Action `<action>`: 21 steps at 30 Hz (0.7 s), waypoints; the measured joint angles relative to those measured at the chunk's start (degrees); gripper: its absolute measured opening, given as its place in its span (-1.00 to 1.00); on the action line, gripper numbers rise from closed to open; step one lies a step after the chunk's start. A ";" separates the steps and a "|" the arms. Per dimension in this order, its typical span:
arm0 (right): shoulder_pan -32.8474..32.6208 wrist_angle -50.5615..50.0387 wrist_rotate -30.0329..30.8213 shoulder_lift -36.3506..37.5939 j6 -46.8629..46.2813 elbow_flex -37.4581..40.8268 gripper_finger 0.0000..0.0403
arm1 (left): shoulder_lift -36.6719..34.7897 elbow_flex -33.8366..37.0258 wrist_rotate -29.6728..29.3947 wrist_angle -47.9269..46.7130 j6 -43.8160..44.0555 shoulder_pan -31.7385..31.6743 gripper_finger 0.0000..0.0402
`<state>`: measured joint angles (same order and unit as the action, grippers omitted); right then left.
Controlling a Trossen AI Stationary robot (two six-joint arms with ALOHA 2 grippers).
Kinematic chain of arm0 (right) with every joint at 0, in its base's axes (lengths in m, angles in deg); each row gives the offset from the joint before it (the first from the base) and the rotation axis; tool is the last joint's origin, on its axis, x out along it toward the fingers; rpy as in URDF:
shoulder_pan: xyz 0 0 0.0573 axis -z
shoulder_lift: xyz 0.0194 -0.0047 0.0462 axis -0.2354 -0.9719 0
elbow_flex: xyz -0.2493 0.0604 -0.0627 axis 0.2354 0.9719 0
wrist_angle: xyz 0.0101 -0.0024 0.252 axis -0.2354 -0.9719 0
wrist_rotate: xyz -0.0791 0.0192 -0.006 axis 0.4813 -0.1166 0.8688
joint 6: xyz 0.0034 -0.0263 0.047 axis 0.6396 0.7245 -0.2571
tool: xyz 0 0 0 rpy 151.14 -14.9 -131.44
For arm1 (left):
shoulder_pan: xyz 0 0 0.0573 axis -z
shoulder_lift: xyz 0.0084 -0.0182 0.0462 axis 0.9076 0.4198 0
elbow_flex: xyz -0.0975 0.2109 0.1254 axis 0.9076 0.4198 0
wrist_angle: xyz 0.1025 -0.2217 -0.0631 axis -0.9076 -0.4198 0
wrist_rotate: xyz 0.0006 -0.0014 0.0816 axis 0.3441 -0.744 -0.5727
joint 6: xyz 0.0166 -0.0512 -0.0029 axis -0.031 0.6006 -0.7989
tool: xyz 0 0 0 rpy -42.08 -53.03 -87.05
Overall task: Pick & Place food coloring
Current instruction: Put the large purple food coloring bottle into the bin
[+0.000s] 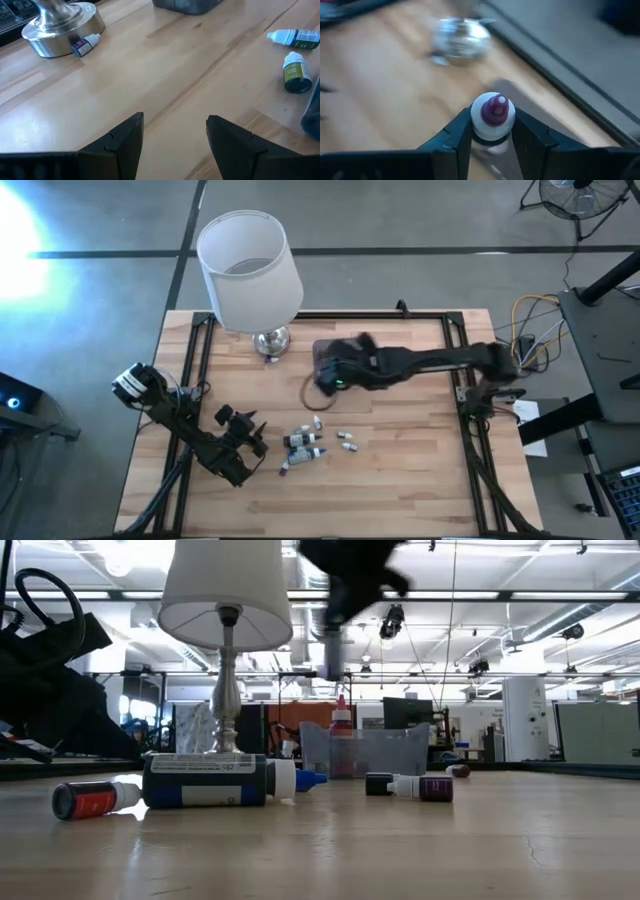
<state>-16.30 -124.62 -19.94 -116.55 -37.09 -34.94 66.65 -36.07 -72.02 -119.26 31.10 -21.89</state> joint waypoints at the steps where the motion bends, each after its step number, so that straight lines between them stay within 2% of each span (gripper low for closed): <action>1: -0.10 -1.69 2.27 2.15 -3.14 2.42 -0.47 | 0.00 0.06 -0.14 0.00 0.02 0.00 -0.03; 3: 0.33 -3.15 4.82 6.42 -8.69 7.91 -0.47 | -0.02 0.25 -0.17 -0.02 0.00 0.00 -0.03; 7: 3.82 0.49 5.19 12.15 -15.65 18.88 -0.47 | 0.00 0.78 -0.23 0.01 0.51 0.00 -0.03; 10: 7.45 9.08 3.56 13.61 -13.49 25.38 -0.47 | 0.00 0.94 -0.16 -0.02 1.43 -0.09 -0.03; 15: 13.83 24.85 -3.90 12.38 -4.82 31.86 -0.46 | 0.00 0.94 1.05 0.30 2.64 -0.20 -0.03; 21: 18.33 25.87 -5.57 9.87 -3.81 34.67 -0.45 | 0.00 0.94 3.67 0.59 2.93 -0.24 -0.03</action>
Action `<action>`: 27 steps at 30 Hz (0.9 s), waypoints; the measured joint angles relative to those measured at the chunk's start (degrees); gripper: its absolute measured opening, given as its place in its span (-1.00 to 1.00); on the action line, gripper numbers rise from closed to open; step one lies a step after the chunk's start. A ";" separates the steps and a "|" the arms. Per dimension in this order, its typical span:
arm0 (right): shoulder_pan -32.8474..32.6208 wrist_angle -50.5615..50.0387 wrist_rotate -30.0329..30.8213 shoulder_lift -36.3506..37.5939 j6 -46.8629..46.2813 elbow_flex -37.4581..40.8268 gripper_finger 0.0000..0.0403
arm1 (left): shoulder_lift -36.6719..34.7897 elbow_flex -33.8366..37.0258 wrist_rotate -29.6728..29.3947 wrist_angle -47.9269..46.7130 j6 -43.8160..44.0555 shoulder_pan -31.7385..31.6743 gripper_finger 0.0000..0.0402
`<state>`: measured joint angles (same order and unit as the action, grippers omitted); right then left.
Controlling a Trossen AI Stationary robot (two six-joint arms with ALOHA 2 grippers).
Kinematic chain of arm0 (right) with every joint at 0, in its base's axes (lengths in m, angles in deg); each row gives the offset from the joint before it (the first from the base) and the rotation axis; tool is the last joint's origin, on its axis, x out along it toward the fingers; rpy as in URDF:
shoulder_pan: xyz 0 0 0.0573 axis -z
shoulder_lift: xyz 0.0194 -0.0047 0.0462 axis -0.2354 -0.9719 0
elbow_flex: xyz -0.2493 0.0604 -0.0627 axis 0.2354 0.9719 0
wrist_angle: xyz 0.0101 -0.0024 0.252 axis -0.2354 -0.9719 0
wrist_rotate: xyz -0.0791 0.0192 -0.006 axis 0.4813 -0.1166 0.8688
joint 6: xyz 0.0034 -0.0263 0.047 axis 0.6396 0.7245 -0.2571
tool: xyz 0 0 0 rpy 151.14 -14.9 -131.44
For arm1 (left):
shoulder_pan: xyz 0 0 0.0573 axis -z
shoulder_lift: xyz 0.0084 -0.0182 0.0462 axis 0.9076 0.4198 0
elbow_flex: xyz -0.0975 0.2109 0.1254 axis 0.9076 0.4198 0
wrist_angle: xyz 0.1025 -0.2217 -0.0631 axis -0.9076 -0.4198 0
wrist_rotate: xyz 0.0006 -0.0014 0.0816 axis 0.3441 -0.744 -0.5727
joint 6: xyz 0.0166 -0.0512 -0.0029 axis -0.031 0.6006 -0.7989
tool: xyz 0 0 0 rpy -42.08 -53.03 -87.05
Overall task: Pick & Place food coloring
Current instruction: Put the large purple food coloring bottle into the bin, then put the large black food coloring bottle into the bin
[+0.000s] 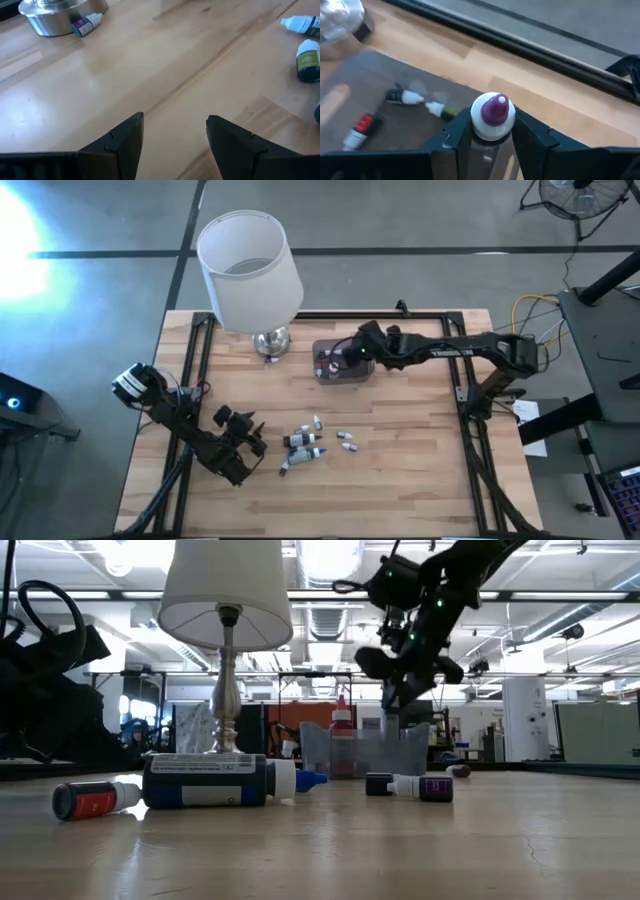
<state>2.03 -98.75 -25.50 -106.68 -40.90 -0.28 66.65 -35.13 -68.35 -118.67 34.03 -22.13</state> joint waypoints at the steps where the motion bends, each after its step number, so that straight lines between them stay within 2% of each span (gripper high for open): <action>1: 0.40 0.33 -0.34 -0.40 0.56 0.14 -0.45 | 0.00 0.00 0.13 0.02 0.34 -0.01 -0.03; 8: 2.14 0.70 -2.40 -3.35 1.18 0.91 -0.41 | 0.00 0.00 0.34 0.09 2.29 -0.53 -0.03; 19: 2.03 0.37 -1.75 -3.83 5.74 -0.33 0.08 | 0.00 -0.02 0.70 0.22 2.33 -1.44 -0.03; 27: 0.97 -4.15 -1.78 0.67 8.69 -1.92 0.28 | -0.03 -0.05 2.02 0.19 2.35 -2.56 -0.03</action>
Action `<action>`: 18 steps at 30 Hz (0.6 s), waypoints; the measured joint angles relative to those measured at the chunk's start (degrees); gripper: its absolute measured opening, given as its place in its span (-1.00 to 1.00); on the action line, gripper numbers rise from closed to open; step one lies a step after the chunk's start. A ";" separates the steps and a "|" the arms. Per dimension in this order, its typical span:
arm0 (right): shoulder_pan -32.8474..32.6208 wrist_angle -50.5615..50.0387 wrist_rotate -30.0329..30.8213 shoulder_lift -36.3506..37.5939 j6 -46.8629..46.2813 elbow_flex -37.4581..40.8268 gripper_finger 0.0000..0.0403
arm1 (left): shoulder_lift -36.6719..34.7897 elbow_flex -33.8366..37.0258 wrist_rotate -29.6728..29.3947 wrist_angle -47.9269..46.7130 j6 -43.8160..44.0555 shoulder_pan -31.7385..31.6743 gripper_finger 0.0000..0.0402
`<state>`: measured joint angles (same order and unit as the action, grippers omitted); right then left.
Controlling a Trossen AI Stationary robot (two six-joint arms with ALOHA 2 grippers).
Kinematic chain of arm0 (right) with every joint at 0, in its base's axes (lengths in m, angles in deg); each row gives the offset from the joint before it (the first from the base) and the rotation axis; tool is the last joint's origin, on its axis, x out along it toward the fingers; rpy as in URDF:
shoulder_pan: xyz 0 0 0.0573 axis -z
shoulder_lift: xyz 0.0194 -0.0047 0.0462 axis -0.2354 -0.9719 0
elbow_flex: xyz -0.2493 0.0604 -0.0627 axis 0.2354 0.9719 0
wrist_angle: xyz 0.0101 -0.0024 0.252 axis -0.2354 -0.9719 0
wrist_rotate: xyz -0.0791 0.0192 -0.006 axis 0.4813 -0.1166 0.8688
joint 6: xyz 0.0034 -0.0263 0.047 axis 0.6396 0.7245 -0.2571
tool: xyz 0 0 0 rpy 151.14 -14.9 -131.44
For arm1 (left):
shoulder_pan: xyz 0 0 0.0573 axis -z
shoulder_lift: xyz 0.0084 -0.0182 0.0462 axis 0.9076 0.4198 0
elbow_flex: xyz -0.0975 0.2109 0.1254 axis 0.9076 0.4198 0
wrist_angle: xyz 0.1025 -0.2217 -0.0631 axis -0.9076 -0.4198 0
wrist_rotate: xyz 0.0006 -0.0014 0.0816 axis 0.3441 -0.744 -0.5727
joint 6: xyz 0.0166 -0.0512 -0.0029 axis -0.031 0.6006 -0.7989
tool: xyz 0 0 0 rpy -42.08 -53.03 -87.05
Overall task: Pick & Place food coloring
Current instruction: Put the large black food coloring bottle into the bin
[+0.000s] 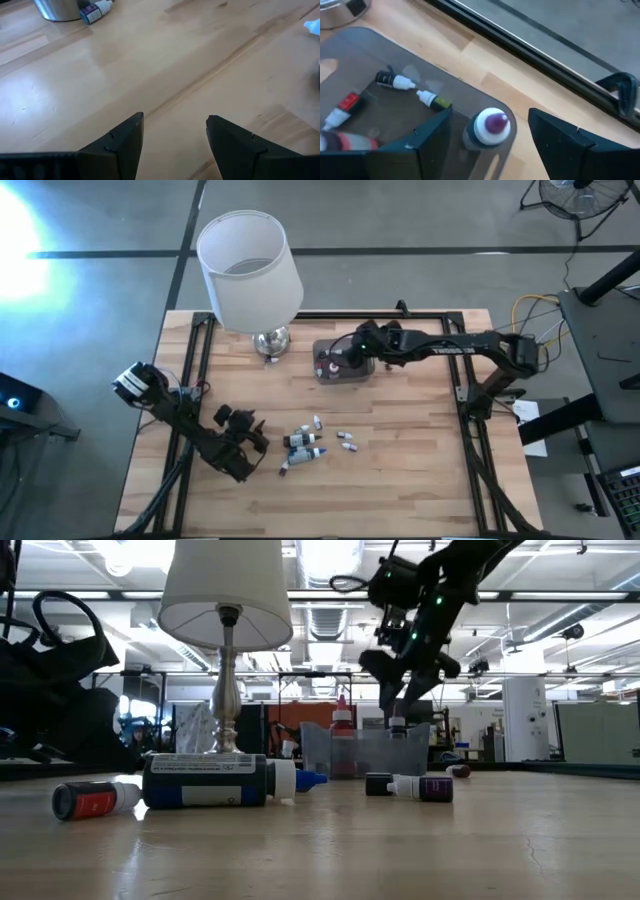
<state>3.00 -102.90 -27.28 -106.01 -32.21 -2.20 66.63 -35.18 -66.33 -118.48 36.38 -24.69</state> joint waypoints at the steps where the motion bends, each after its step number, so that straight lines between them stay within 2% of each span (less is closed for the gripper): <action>1: -0.44 -0.94 -0.09 0.94 0.30 -0.06 0.29 | -0.14 -0.06 -0.02 0.00 -0.06 -0.22 -0.03; 3: -1.97 -2.68 -1.74 2.85 2.65 -0.12 0.32 | -0.75 -0.23 -0.02 0.19 -1.11 -0.71 -0.03; 5: -4.26 -5.37 -5.24 4.20 5.62 0.02 0.34 | -1.59 -0.28 -0.07 1.48 -5.73 -0.95 -0.03; 7: -7.19 -8.77 -7.72 5.21 6.83 0.38 0.34 | -2.75 -0.28 -0.07 4.61 -13.66 -1.06 -0.03; 11: -14.89 -14.46 -8.12 5.96 5.28 0.62 0.31 | -5.90 -0.28 0.75 15.52 -31.47 -2.28 -0.03; 15: -23.42 -11.27 -10.66 5.25 3.02 0.62 0.28 | -9.73 -0.28 4.07 26.41 -48.54 -5.17 -0.03; 18: -28.83 -6.18 -12.57 2.30 6.00 0.69 0.26 | -11.24 0.09 9.23 31.29 -57.71 -8.11 -0.03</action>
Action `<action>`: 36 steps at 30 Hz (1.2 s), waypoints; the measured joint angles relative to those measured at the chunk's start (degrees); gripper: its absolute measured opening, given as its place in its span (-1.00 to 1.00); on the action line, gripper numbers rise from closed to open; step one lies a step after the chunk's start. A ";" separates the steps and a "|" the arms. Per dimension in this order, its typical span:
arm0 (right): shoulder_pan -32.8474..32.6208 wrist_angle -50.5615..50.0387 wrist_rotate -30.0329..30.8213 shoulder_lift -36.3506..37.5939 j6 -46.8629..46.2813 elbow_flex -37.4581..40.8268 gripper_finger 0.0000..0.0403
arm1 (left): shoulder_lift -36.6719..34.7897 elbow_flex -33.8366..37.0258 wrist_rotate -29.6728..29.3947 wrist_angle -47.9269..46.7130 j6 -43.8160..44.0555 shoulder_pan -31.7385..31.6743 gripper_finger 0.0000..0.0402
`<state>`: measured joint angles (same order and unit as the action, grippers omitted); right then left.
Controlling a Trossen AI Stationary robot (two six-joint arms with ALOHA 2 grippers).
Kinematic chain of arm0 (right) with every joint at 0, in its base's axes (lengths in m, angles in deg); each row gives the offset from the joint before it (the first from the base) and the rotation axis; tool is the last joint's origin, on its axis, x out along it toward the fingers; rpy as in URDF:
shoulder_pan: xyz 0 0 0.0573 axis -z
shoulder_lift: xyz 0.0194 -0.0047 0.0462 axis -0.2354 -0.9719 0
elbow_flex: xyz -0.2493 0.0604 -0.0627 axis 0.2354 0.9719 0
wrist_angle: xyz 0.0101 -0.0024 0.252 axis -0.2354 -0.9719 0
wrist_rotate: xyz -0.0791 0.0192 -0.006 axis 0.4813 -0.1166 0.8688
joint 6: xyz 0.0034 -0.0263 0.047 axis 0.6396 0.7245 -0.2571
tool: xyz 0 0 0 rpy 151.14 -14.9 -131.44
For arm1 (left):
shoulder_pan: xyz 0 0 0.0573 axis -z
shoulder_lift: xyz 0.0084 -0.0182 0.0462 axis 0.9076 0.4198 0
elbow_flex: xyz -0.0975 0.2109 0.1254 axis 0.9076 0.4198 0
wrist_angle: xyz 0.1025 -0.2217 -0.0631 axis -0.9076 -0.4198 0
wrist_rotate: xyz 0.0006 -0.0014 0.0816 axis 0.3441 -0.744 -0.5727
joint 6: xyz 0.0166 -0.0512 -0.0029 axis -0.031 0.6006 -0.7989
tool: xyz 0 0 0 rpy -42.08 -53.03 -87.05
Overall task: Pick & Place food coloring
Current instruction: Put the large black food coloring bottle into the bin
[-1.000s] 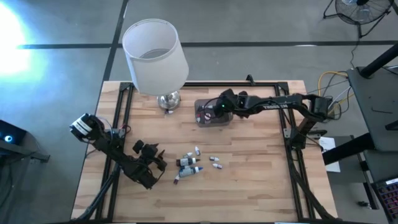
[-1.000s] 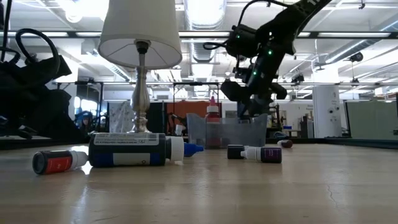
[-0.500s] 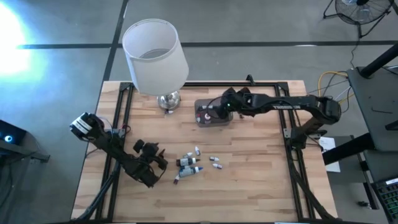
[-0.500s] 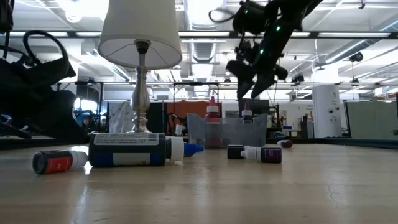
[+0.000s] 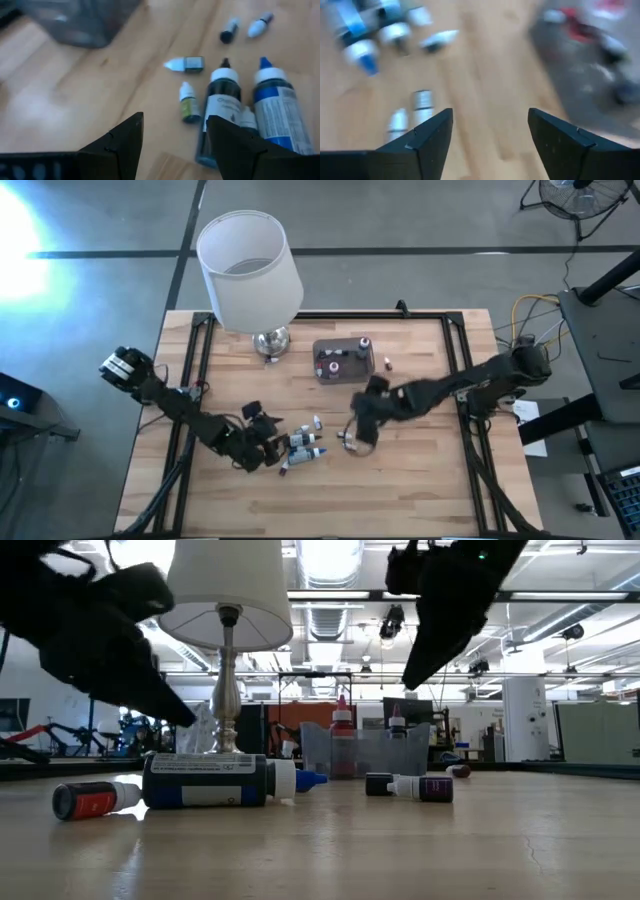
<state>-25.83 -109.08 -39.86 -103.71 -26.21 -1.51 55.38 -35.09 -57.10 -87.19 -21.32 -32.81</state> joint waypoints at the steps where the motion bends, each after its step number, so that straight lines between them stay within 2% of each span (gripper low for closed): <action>1: -1.37 2.10 -0.12 -1.34 1.82 0.04 0.25 | -0.18 0.38 2.50 1.21 -1.96 -0.97 -0.03; 6: -4.03 14.45 -2.86 -8.81 7.50 -0.28 0.25 | -0.03 2.77 14.65 7.37 -8.30 -4.13 -0.03; 10: -4.02 17.49 -4.20 -14.33 8.58 -3.65 0.25 | -0.11 2.93 21.43 7.34 -11.90 -3.92 -0.03; 22: -3.04 18.58 -7.38 -29.68 14.24 -18.90 0.14 | 1.30 2.96 21.77 9.36 -11.31 -3.80 -0.03; 30: -1.76 14.63 -7.57 -31.16 15.83 -21.08 0.09 | 3.19 3.06 21.62 9.39 -10.09 -3.80 -0.03; 36: -0.51 14.42 -12.08 -31.16 18.97 -20.22 0.10 | 4.41 3.09 21.00 9.90 -10.07 -3.80 -0.03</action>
<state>-26.35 -94.66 -51.93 -134.87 -7.23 -21.73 59.79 -32.01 -36.10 -77.30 -31.39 -36.60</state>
